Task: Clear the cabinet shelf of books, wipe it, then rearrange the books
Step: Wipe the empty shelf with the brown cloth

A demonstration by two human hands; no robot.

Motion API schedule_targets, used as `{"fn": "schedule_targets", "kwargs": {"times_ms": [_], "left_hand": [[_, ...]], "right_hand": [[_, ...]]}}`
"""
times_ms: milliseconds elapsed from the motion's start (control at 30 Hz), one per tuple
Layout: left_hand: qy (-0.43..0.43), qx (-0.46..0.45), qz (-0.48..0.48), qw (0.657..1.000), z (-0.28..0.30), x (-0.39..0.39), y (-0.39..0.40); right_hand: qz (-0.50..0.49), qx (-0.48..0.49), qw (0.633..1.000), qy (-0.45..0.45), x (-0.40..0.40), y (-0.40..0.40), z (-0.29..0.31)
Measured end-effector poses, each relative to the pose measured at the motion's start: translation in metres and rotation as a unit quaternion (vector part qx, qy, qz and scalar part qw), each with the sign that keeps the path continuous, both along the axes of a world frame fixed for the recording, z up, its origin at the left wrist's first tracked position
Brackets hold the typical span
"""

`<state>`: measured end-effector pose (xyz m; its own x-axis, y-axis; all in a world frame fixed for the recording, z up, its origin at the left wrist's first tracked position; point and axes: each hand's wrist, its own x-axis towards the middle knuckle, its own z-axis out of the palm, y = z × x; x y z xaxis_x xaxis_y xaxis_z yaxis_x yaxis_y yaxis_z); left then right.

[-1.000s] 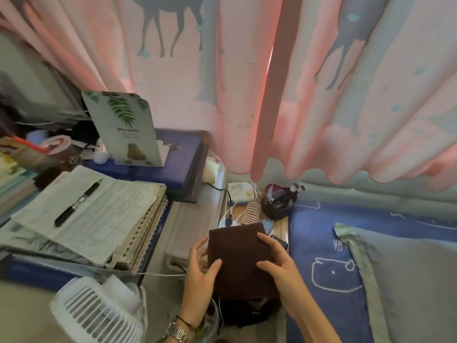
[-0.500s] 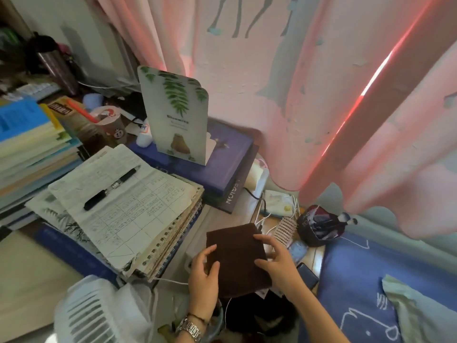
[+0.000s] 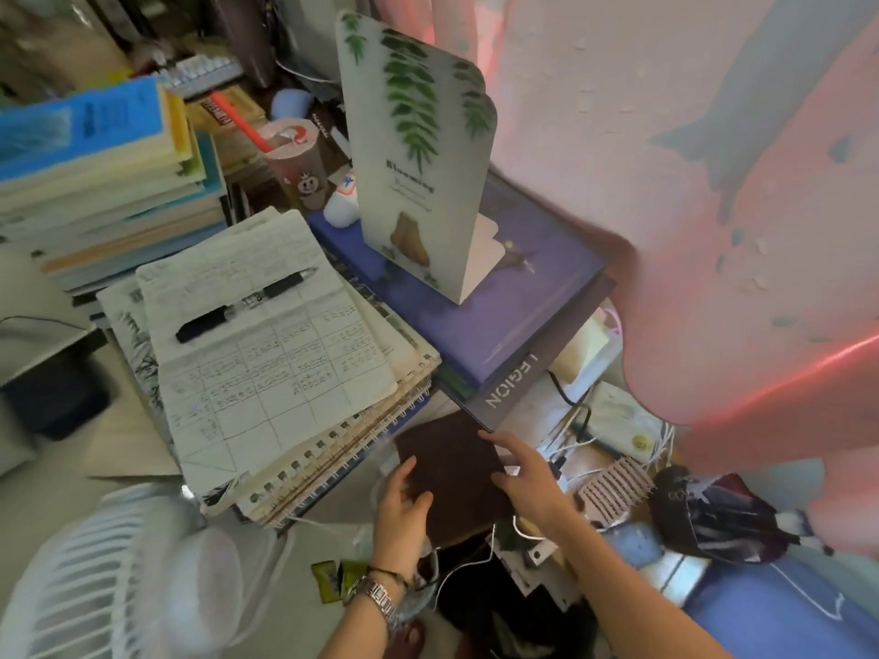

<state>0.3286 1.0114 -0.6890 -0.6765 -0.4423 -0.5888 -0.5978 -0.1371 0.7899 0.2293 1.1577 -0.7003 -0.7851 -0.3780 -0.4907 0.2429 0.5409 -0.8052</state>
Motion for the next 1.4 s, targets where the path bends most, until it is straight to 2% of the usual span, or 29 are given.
{"fn": "schedule_targets", "kwargs": {"times_ms": [167,300,400,633,833,967,1200,1400], "left_hand": [[-0.020,-0.006,0.018,1.000,-0.004,-0.007,0.004],[-0.040,-0.005,0.043,0.998,-0.004,-0.009,0.005],[-0.060,-0.013,0.042,0.997,-0.006,-0.005,0.003],[-0.035,-0.055,0.030,0.997,0.005,0.000,-0.001],[0.010,-0.072,-0.057,0.996,0.036,0.013,0.009],[0.041,-0.092,-0.119,0.988,0.064,0.029,0.017],[0.119,-0.124,-0.144,0.974,0.128,0.052,0.016],[0.192,-0.148,-0.165,0.956,0.172,0.067,0.016]], "right_hand": [[0.001,0.021,1.000,0.009,-0.016,-0.005,-0.016],[-0.049,0.019,0.999,0.001,-0.020,-0.004,-0.021],[-0.031,0.042,0.999,0.011,-0.021,-0.004,-0.019],[0.000,0.094,0.991,0.098,-0.015,-0.002,-0.007],[-0.067,0.036,0.994,0.076,0.009,0.019,0.018],[-0.072,-0.011,0.995,0.073,0.041,0.031,0.047],[-0.137,-0.104,0.981,0.089,0.100,0.038,0.104],[-0.133,-0.141,0.971,0.142,0.133,0.035,0.157]]}}
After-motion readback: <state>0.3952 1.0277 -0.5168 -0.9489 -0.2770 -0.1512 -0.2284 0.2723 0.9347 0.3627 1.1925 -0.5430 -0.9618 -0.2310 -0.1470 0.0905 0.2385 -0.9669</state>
